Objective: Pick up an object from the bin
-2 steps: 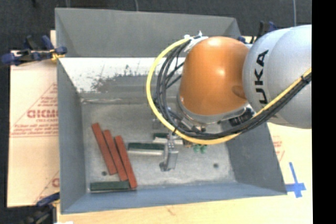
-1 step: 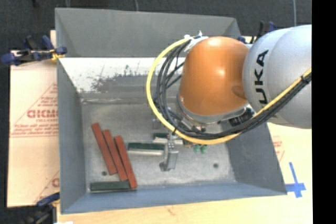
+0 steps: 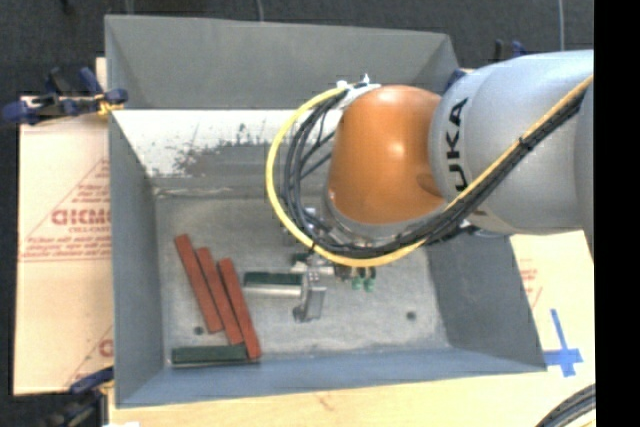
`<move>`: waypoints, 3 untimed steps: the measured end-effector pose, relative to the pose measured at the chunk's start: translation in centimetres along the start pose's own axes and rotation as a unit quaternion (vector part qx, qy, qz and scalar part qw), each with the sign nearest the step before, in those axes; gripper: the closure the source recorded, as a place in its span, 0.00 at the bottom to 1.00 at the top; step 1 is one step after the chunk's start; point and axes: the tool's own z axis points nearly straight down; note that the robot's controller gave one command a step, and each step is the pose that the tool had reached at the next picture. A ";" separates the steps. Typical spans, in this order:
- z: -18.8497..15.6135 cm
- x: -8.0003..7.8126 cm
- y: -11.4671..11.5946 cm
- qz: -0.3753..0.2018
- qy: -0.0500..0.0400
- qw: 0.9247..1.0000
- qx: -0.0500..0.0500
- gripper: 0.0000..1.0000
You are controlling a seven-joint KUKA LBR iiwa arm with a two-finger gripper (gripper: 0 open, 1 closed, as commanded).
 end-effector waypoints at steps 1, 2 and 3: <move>6.8 0.0 -1.3 -0.003 0.002 1.000 0.001 0.00; 11.2 -1.5 -1.5 -0.022 0.004 1.000 0.002 0.00; 11.5 -3.6 -4.3 -0.025 0.004 1.000 0.001 1.00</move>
Offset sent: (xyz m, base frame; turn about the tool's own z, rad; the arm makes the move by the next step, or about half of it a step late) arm 0.0183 -0.0149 -0.1176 -0.0484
